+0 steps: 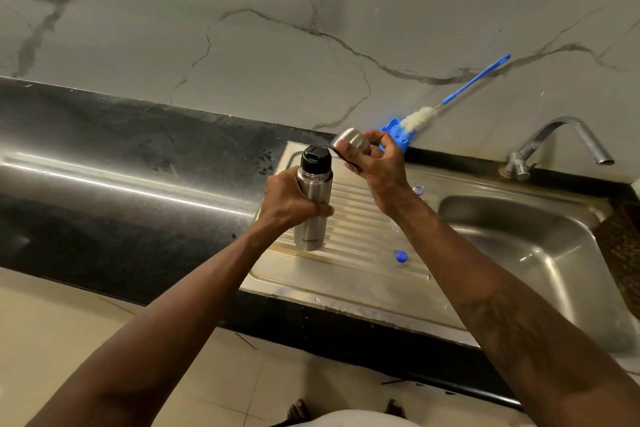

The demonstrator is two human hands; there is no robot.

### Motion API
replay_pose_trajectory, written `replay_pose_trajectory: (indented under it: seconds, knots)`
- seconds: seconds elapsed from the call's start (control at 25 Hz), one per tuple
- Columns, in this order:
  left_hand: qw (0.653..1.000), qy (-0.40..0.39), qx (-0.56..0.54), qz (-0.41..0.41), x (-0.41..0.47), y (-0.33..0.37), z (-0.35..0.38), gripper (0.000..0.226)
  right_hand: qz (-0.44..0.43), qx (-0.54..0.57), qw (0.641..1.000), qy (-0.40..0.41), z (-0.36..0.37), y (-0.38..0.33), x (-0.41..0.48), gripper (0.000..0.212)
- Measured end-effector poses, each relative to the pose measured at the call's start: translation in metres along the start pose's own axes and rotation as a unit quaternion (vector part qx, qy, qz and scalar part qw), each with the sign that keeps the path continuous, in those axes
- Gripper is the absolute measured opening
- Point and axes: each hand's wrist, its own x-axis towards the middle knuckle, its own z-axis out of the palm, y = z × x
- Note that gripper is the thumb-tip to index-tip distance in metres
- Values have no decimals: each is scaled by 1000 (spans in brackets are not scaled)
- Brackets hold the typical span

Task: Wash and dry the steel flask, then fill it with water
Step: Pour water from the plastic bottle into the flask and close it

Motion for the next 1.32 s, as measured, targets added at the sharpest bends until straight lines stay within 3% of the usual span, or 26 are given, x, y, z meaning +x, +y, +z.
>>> replay_pose_trajectory:
  seconds: [0.08, 0.2, 0.48, 0.6, 0.72, 0.84, 0.92, 1.0, 1.08, 1.16, 1.32]
  knots:
    - [1000, -2, 4, -4, -2, 8, 0, 63, -45, -6, 999, -26, -4, -10, -2, 67]
    - [1000, -15, 23, 8, -2, 19, -1, 61, -57, -54, 986, -148, -11, -22, -3, 71]
    - [996, -35, 62, 56, -1, 48, -1, 70, -111, -296, 911, -264, -21, -48, 5, 76]
    - [996, -1, 71, 56, -1, 58, 4, 71, -151, -396, 879, -219, -22, -66, 10, 76]
    - [994, 60, 79, 41, -6, 71, 11, 73, -184, -472, 859, -73, -7, -61, 4, 80]
    - [991, 88, 101, 23, -7, 73, 12, 70, -139, -522, 842, -7, 6, -49, 1, 94]
    - [991, 81, 107, 24, -4, 70, 6, 71, -103, -489, 863, -75, 6, -52, 3, 93]
    - [993, 66, 93, 28, -1, 66, -3, 69, -66, -335, 918, -203, 2, -58, 4, 76]
    - [995, 51, 74, 43, 1, 66, -9, 65, -69, -194, 938, -277, -5, -60, 5, 55]
    - [995, 43, 61, 60, 2, 69, -12, 60, -95, -154, 944, -275, -10, -60, 10, 47]
    - [996, 53, 43, 61, 4, 66, -8, 60, -158, -206, 941, -216, -9, -60, 12, 40]
